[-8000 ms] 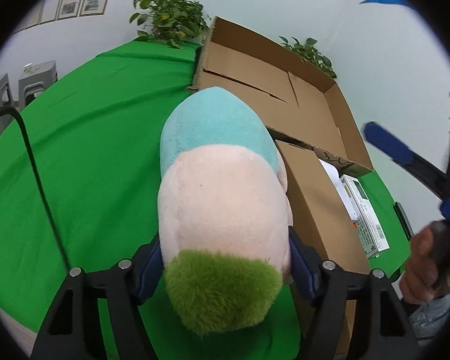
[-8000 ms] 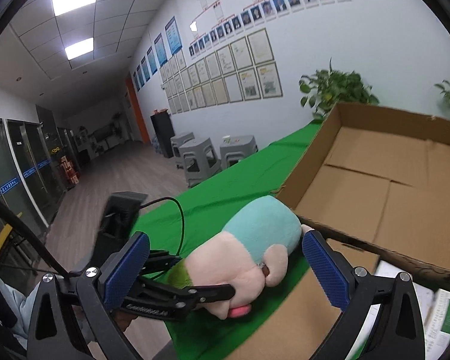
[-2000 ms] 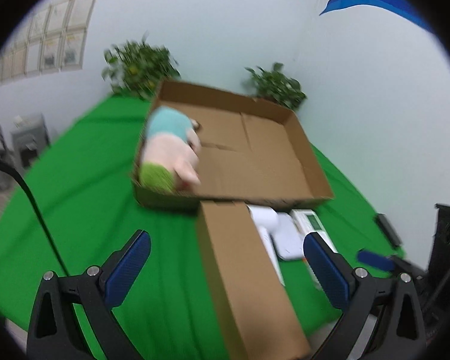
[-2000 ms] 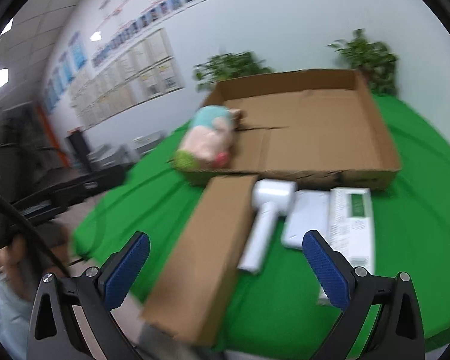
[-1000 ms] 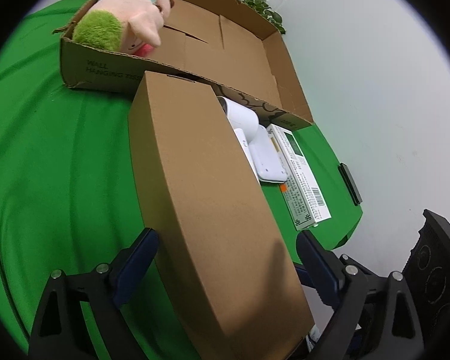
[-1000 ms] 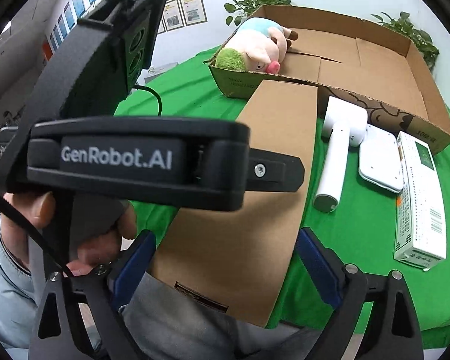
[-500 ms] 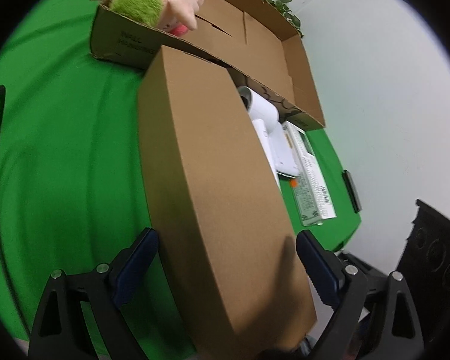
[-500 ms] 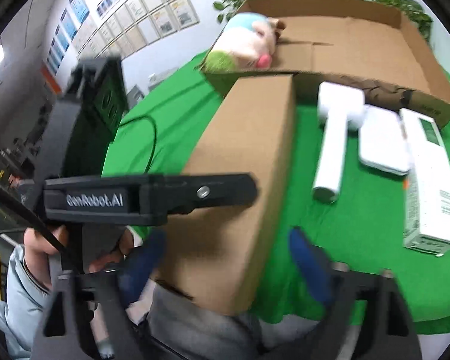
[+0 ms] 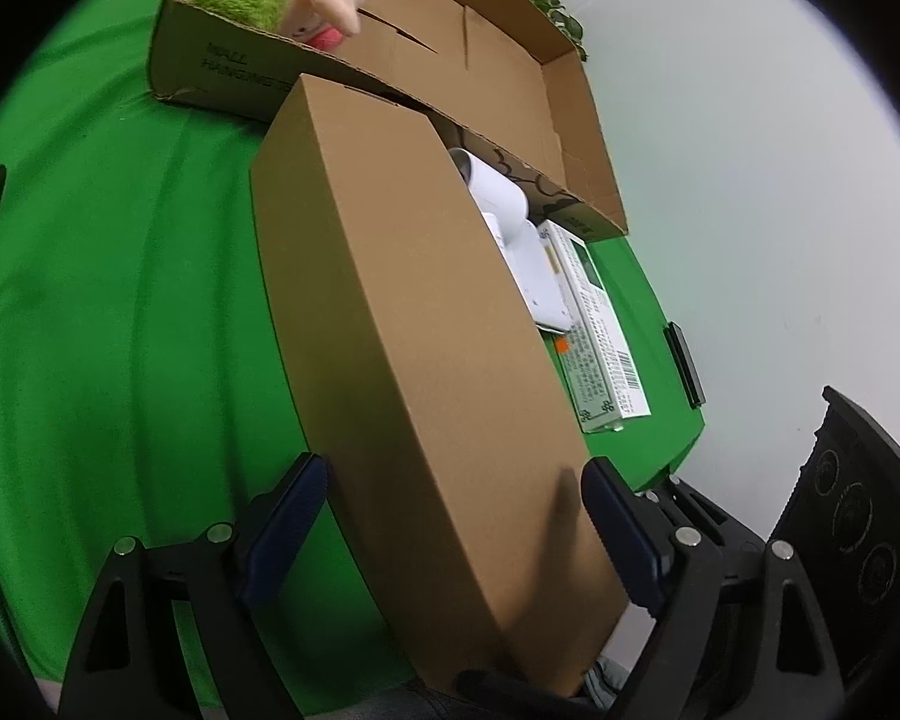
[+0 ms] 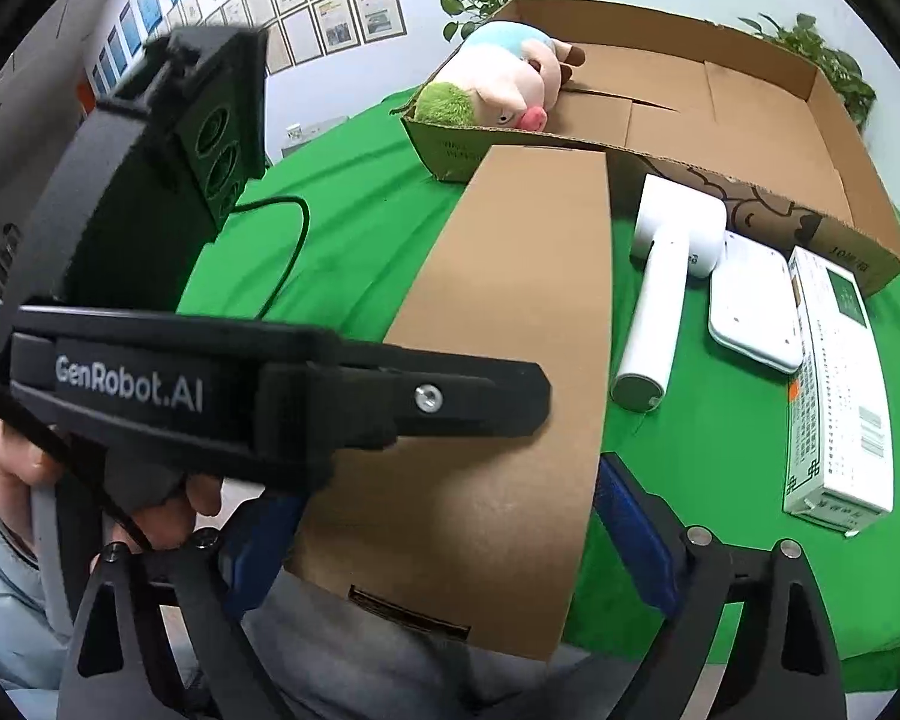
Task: Organize objects
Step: 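Lift the brown box and lower it upright into the open box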
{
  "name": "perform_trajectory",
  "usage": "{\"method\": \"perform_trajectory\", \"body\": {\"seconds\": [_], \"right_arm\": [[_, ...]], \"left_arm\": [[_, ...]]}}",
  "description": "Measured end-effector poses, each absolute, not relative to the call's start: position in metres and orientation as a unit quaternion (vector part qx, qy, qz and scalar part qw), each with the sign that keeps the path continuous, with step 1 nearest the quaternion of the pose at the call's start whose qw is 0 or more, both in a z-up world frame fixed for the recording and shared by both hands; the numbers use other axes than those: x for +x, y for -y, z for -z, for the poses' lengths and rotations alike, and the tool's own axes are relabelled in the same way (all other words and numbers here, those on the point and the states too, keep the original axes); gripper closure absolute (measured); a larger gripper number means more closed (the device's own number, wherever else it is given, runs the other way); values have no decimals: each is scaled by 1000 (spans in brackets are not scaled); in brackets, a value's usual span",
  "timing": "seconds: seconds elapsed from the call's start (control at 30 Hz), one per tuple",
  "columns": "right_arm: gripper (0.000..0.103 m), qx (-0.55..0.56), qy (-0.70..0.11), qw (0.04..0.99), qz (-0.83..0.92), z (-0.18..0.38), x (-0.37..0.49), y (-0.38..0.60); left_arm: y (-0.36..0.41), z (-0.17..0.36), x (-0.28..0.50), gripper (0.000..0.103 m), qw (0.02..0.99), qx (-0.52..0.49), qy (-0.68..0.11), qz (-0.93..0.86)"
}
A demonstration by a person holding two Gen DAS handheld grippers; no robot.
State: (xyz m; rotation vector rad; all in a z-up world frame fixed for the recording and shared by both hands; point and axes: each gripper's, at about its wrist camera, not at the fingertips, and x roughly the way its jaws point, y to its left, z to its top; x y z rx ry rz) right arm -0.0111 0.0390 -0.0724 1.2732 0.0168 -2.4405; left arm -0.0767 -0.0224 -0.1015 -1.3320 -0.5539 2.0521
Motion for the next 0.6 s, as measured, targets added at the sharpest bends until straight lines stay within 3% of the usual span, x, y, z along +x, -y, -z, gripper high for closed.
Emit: {"method": "perform_trajectory", "body": {"seconds": [0.33,0.6], "right_arm": [[17,473,138,264,829,74,-17,-65],[21,453,128,257,844,67,-15,-61]], "left_arm": [[25,106,-77,17,309,-514,227,-768],[22,87,-72,23,307,-490,221,-785]]}}
